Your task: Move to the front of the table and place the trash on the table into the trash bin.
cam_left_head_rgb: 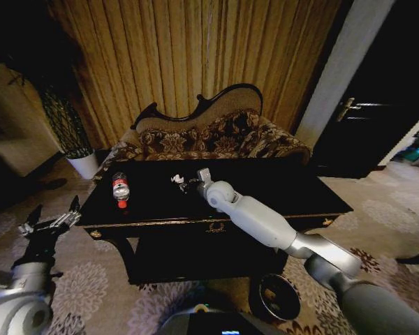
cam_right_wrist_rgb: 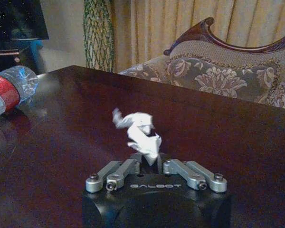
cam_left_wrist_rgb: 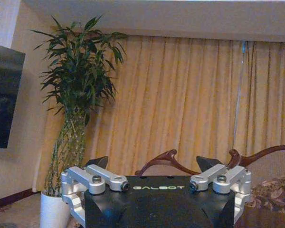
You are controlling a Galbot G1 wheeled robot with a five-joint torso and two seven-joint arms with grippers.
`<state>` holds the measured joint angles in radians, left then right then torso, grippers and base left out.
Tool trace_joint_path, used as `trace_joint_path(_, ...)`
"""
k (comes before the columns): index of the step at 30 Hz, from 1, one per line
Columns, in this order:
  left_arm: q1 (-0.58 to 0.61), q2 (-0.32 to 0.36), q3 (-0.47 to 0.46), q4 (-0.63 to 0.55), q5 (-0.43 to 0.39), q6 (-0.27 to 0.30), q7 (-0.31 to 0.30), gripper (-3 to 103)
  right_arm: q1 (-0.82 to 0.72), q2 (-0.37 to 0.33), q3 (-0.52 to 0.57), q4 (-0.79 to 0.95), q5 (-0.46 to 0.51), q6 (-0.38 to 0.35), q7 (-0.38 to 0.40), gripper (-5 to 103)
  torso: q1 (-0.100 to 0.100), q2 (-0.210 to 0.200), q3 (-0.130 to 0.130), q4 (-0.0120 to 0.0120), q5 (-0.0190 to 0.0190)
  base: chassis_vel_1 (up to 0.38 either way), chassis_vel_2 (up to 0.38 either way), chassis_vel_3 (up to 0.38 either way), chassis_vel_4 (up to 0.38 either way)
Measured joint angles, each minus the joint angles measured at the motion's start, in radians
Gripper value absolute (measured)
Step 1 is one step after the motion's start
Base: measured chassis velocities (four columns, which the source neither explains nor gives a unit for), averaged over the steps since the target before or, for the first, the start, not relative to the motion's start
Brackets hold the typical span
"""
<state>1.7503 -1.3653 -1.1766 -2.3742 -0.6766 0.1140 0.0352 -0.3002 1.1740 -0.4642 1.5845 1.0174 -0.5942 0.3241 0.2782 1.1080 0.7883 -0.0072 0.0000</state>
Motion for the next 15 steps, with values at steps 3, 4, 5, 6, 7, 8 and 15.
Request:
trace_joint_path(3,0.0,-0.001,0.002,0.001,0.0,-0.001,0.0,100,0.001,-0.003,0.0,0.0,0.001,0.0,0.0,8,0.0,0.0,0.0,0.0002,0.0,0.0,0.0,0.0,0.0)
trace_joint_path(4,0.0,-0.001,0.002,0.001,0.0,-0.001,0.0,100,0.001,-0.003,0.0,0.0,0.001,0.0,0.0,8,0.0,0.0,0.0,0.0002,0.0,0.0,0.0,0.0,0.0)
trace_joint_path(5,0.0,-0.001,0.003,0.001,0.0,-0.001,0.0,100,0.001,-0.006,0.0,0.001,0.001,0.0,0.0,3,0.0,0.0,0.0,0.0002,0.0,0.0,0.0,0.0,0.0)
trace_joint_path(6,0.0,0.0,0.003,0.001,0.0,-0.001,0.0,100,0.0,-0.01,0.0,0.003,0.001,0.0,0.0,2,0.0,0.0,0.0,0.0,0.0,0.0,0.0,0.0,0.0)
trace_joint_path(7,0.0,0.0,0.003,0.001,0.0,-0.001,0.0,100,0.0,-0.01,0.0,0.003,0.001,0.0,0.0,2,0.0,0.0,0.0,0.0,0.0,0.0,0.0,0.0,0.0)
trace_joint_path(8,0.0,0.001,0.002,0.001,0.0,-0.001,0.001,100,0.0,-0.014,0.0,0.006,0.001,0.0,0.0,0,0.0,0.0,0.0,0.0,0.0,0.0,0.0,0.0,0.0)
trace_joint_path(15,0.001,0.004,0.0,0.001,0.0,-0.003,0.001,100,-0.003,-0.021,0.014,0.017,0.006,-0.001,0.001,0,0.0,0.0,0.0,0.0001,0.0,0.0,0.0,0.0,0.0)
